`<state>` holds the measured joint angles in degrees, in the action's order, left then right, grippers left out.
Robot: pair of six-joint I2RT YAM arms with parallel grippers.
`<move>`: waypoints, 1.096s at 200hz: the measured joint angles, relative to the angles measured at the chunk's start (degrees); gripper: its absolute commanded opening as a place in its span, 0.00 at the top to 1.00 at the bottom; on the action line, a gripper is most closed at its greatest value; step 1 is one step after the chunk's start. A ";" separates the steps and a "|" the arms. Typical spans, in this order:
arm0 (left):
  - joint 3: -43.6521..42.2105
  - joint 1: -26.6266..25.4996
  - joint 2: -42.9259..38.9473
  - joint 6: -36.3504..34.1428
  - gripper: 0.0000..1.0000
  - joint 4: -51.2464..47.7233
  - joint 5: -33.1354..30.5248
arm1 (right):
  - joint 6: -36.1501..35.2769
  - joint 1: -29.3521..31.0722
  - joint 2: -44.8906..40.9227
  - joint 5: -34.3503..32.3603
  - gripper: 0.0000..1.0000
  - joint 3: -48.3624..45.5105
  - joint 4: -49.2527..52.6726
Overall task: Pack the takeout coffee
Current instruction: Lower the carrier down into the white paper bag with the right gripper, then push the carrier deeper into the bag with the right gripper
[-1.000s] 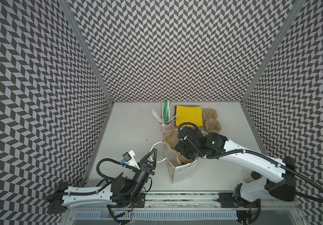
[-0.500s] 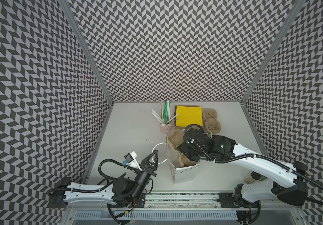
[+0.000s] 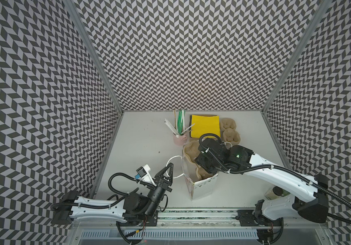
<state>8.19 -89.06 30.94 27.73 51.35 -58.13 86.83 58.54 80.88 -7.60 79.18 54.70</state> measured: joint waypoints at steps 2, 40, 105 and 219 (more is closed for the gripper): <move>0.11 -0.04 0.24 -0.02 1.00 0.04 -0.04 | -0.33 -0.24 0.17 0.07 0.58 0.00 0.04; 2.43 -0.11 3.17 -1.57 1.00 1.75 0.02 | -5.97 -5.57 2.73 2.34 0.58 0.61 -0.35; 3.30 -0.17 5.79 -2.56 1.00 2.60 0.48 | -16.70 -10.45 10.56 5.57 0.58 12.81 7.74; 3.54 -1.99 12.33 -2.34 1.00 6.95 -0.35 | -18.56 -10.08 3.93 9.16 0.57 7.91 12.79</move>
<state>11.73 -91.05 43.27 25.39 58.30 -58.48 68.27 48.47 84.82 1.56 87.09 67.48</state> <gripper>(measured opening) 0.047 0.429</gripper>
